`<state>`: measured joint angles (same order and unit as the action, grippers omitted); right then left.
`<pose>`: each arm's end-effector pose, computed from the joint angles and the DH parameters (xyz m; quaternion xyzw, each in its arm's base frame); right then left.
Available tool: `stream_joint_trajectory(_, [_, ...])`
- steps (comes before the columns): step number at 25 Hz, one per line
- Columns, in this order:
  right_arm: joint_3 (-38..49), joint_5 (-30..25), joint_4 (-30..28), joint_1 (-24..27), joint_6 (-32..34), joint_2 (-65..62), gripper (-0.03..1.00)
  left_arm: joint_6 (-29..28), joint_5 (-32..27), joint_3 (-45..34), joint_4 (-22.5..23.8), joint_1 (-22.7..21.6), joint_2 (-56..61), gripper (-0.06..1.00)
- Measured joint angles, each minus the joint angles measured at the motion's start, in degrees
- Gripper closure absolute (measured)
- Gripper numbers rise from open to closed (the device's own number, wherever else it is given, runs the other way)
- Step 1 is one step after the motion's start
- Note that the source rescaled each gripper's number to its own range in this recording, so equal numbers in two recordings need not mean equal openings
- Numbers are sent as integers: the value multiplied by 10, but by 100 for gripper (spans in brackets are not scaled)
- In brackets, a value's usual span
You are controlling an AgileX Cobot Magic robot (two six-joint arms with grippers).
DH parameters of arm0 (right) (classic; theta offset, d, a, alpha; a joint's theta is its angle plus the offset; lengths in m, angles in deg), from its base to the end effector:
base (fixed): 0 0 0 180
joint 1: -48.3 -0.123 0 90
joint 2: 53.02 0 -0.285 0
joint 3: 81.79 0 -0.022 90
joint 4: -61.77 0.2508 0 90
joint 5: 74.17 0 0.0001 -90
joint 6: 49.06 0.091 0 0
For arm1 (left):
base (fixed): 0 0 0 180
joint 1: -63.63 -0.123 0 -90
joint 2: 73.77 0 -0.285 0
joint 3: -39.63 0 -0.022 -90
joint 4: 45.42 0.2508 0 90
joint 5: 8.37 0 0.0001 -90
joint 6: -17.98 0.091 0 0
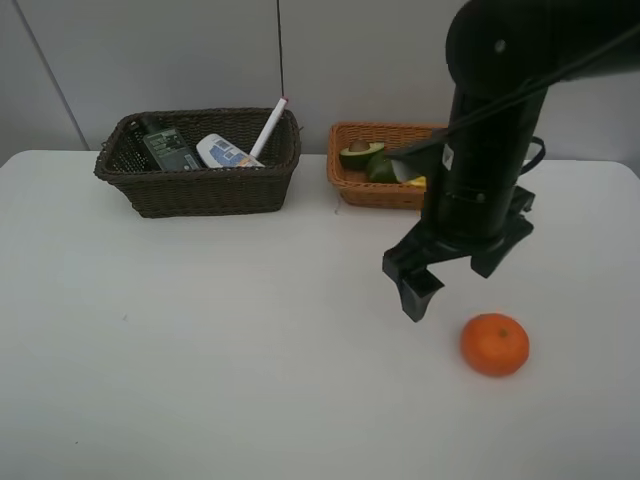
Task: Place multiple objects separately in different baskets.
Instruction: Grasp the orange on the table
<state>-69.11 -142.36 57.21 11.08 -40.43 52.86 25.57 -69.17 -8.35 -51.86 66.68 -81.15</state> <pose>0.2415 0.1750 0.2064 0.2627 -0.9624 0.0561 0.0402 -0.0079 -0.0085 0.2805 0.0812 0.8435 -0.0352 0.5297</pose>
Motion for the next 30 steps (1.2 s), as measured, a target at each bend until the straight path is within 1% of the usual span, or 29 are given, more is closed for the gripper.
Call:
stream_joint_trajectory(2, [47,42,0,22,5,-9,-2,0,0,0,0,0,0,-6])
stream_joint_trajectory(5, [89,98,0,51,7,-15,-2,0,0,0,0,0,0,-6])
stream_joint_trajectory(8, [117,142,0,75,7,-16,-2,0,0,0,0,0,0,-6])
stream_joint_trajectory(13, [164,195,-3,132,7,-16,-2,0,0,0,0,0,0,-6])
stream_joint_trajectory(16, [179,207,-8,151,7,-16,-2,0,0,0,0,0,0,-6])
stream_joint_trajectory(18, [186,215,-8,153,7,-16,-2,0,0,0,0,0,0,-6])
stream_joint_trajectory(23, [208,256,-5,155,7,-16,-2,0,0,0,0,0,0,-6])
stream_joint_trajectory(30, [212,270,7,155,7,9,-2,0,0,0,0,0,0,-6])
